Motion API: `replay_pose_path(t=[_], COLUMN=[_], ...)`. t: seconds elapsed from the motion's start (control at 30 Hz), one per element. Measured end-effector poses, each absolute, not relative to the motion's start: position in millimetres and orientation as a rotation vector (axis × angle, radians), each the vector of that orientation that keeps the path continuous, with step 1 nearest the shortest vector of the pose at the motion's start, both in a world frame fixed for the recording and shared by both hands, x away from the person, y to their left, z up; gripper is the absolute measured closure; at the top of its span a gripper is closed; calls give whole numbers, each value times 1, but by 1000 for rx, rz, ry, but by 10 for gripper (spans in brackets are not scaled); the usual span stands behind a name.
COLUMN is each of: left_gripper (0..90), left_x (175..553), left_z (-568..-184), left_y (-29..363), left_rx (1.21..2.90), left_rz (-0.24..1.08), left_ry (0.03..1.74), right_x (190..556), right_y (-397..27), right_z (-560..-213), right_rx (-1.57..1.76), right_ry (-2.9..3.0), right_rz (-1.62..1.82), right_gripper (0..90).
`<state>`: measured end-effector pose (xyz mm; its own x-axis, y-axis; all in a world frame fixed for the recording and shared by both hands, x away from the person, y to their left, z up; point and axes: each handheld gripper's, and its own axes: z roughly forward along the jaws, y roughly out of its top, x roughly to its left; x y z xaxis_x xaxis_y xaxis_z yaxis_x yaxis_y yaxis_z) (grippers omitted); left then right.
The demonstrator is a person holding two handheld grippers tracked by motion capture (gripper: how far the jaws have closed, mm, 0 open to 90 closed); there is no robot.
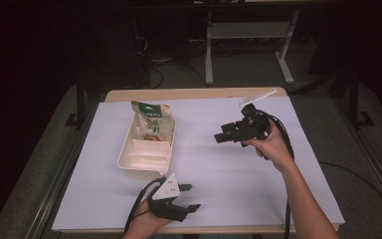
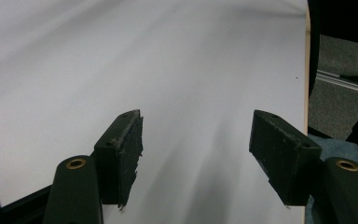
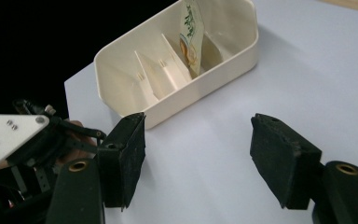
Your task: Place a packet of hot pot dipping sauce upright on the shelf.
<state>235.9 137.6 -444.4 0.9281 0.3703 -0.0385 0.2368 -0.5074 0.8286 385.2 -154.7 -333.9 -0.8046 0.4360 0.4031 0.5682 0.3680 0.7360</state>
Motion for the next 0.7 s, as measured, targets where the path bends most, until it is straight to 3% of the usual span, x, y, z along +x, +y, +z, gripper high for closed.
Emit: replay_pose_path(t=[0.7], left_gripper=[320], left_x=[236], left_z=[-444], left_y=[137], left_rx=[2122], left_rz=[156], left_ry=[426], right_x=[359], right_y=[-190], right_z=[-355], right_rx=[-951], right_ry=[-2477], right_rz=[-1422], right_gripper=[345])
